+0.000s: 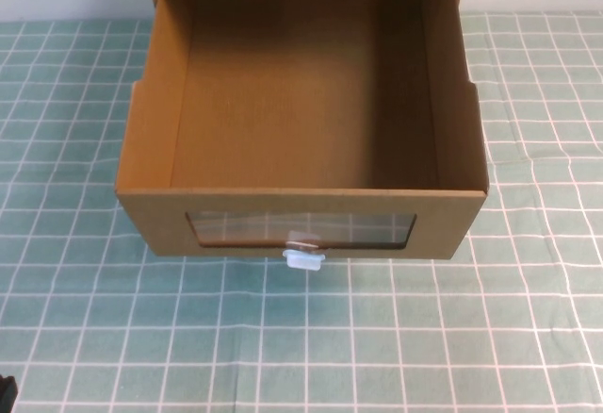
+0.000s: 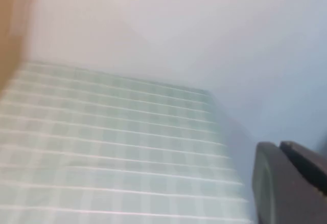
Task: Open the shoe box
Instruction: 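Pull the top drawer of the cardboard box fully open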
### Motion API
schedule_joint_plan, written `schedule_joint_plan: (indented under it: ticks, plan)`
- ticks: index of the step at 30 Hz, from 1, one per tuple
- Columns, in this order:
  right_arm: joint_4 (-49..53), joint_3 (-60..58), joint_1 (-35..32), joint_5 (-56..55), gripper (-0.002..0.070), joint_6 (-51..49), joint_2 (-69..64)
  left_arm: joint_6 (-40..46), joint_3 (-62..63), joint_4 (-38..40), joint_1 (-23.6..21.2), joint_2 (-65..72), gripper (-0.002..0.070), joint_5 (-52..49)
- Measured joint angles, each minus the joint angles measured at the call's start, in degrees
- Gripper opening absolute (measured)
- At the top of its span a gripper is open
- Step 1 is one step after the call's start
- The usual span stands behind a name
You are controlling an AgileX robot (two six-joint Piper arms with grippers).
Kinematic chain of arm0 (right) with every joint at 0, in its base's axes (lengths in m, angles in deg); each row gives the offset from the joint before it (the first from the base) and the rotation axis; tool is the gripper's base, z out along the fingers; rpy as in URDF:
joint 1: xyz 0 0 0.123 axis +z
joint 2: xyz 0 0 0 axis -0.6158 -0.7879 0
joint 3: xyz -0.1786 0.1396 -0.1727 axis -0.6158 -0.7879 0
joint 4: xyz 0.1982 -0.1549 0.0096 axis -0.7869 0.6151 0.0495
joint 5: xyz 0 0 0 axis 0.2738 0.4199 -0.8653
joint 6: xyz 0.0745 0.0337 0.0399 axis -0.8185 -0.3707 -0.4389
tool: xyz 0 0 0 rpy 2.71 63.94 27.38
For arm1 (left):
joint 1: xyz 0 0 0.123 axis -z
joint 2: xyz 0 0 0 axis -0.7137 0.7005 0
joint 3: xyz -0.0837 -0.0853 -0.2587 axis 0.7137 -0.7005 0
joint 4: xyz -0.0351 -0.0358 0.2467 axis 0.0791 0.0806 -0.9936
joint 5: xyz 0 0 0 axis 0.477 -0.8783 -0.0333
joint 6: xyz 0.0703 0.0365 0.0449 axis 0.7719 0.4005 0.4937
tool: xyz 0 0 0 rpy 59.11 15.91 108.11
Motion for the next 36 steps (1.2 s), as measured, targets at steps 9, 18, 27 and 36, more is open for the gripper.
schedule_joint_plan:
  ticks: [9, 18, 27, 36]
  plan:
    - [-2.08, 0.0, -14.35, -0.21, -0.0014, -0.13, 0.5, 0.0, 0.0, 0.0, 0.0, 0.0, -0.0006, 0.0]
    - [-28.74, -5.0, -14.92, -18.84, -0.0013, 7.82, -0.23, 0.0, 0.0, 0.0, 0.0, 0.0, -0.0005, 0.0]
    - [-57.95, -19.31, -25.21, -24.32, -0.0013, 37.12, 10.04, 0.0, 0.0, 0.0, 0.0, 0.0, -0.0006, 0.0]
    - [-59.54, -31.3, -27.99, -24.66, -0.0014, 38.35, 16.47, 0.0, 0.0, 0.0, 0.0, 0.0, -0.0005, 0.0]
